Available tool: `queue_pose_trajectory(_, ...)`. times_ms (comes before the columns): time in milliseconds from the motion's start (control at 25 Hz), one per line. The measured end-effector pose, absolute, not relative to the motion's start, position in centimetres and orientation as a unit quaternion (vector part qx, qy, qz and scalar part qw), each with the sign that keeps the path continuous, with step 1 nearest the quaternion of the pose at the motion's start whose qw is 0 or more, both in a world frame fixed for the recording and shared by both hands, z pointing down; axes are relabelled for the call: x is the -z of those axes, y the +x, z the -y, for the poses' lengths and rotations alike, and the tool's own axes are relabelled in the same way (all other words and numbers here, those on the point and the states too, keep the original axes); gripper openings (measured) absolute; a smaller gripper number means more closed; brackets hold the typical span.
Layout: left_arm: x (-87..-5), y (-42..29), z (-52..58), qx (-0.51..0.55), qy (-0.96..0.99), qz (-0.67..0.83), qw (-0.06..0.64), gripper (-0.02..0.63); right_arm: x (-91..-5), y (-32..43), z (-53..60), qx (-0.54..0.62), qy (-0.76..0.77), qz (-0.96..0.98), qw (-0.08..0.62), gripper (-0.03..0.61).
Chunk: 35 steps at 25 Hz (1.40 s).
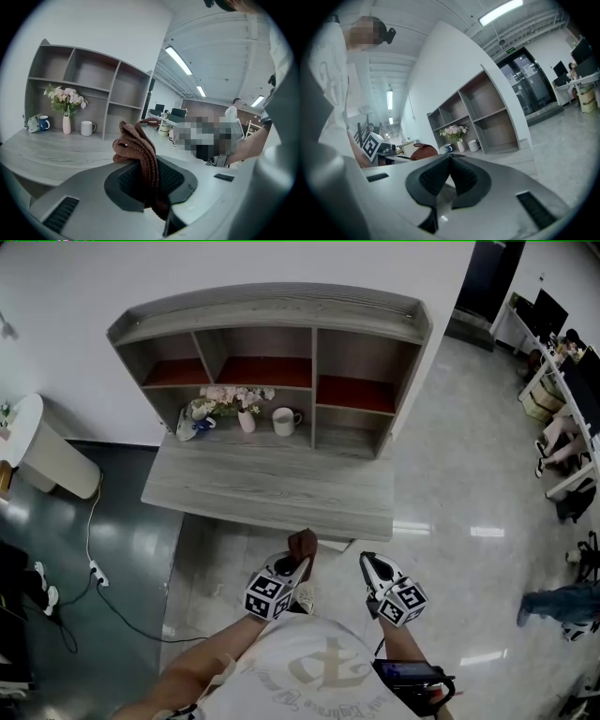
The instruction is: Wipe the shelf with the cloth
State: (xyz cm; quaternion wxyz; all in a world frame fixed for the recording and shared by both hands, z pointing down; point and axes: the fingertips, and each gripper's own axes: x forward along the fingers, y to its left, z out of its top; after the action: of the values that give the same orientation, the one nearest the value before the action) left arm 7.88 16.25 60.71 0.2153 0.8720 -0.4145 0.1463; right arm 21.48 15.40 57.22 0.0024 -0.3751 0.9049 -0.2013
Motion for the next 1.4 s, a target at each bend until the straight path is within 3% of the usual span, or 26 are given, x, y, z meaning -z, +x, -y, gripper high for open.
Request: queue_pose_trajectory(1400,-60.7,7.6,-0.5,-0.160,0.886,0.382,0.208,0.066,-56.4,21.2,-1.1,0.198,-0.413,-0.889,0.002,0.005)
